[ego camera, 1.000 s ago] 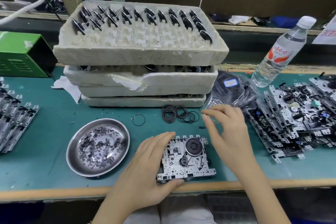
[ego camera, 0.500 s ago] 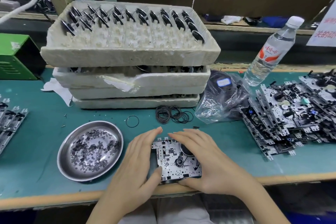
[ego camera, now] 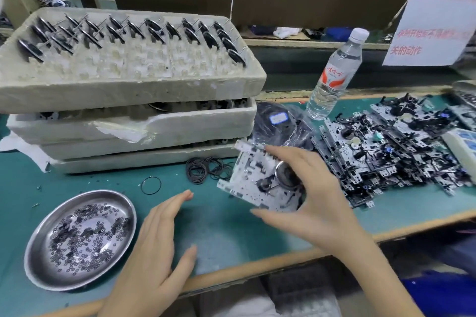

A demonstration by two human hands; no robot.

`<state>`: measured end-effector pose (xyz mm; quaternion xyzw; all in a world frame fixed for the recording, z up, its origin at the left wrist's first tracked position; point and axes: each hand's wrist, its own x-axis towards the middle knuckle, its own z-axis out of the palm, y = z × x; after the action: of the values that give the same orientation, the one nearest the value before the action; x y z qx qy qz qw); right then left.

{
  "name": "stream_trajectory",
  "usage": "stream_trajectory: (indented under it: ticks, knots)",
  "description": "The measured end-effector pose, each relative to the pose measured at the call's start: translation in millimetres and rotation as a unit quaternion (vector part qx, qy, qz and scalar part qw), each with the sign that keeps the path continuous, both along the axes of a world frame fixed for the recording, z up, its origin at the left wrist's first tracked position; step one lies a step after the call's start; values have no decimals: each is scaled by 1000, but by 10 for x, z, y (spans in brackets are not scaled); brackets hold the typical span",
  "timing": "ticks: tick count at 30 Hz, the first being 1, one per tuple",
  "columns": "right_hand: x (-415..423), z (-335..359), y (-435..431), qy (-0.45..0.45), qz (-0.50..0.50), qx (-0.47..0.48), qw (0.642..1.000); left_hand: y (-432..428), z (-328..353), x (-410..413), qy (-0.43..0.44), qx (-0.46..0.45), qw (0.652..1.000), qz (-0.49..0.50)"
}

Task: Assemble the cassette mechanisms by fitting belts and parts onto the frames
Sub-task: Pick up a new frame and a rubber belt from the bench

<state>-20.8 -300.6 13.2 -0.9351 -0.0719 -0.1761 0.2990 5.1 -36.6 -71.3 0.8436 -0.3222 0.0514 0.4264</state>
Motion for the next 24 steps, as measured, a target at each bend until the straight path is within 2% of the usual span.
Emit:
stream_trajectory:
  ticks: [2,5,7,9,11,13,24]
  knots:
    - [13,193,-202,-77,-95,12,992,-4,6,0,3,3,1000,3]
    - [72,394,-525,-149,-257,13,955,-13,14,-1,5,10,1000,7]
    - [131,445,-693,-147,-353,2,924,-19,22,-4,5,17,1000,8]
    - [186,425,-798,-94,-406,-35,908,-22,27,-7,5,23,1000,9]
    - [207,347,-831,-7,-420,-89,903,-23,30,-10,4,25,1000,10]
    - [186,259,-839,40,-410,-134,901,-22,32,-13,2,26,1000,10]
    - [79,86,-888,11,-390,-184,902,-19,-1,-24,-5,38,999,14]
